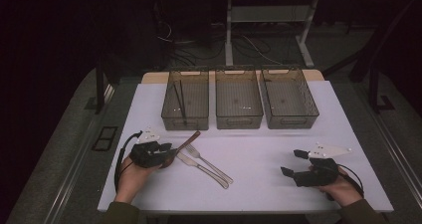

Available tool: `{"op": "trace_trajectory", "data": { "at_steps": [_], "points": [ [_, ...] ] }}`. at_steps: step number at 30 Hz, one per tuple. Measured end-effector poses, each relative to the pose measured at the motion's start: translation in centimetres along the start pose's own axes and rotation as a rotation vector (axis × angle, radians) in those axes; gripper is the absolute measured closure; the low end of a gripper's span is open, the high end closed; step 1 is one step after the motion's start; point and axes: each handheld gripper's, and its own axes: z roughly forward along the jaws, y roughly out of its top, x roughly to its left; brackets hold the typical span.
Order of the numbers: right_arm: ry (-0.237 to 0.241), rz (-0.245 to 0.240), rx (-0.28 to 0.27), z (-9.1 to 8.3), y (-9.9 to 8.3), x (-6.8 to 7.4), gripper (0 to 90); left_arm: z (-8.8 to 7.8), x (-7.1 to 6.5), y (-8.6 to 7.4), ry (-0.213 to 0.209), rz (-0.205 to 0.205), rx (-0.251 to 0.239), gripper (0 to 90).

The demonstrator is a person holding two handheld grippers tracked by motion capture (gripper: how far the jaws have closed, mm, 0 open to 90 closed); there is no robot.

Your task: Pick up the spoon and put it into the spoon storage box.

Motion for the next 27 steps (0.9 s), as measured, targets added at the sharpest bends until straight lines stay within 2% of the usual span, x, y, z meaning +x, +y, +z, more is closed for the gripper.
{"op": "trace_trajectory", "data": {
  "at_steps": [4, 10, 14, 27],
  "points": [
    [-0.002, -0.001, -0.002, 0.0, 0.0, 0.0, 19.6, -0.3, 0.3, -0.6, 0.004, -0.025, 0.015, 60.0],
    [-0.002, -0.004, -0.004, -0.1, 0.0, 0.0, 19.6, -0.5, 0.5, -1.2, 0.012, -0.034, 0.047, 50.8],
    [-0.002, -0.007, -0.003, -0.1, 0.0, 0.0, 19.6, -0.3, 0.5, -1.4, 0.006, -0.044, 0.056, 47.8],
    [-0.004, -0.008, -0.003, -0.1, 0.0, 0.0, 19.5, 0.1, 0.1, -1.6, 0.011, -0.018, 0.116, 45.9]
  ]
}}
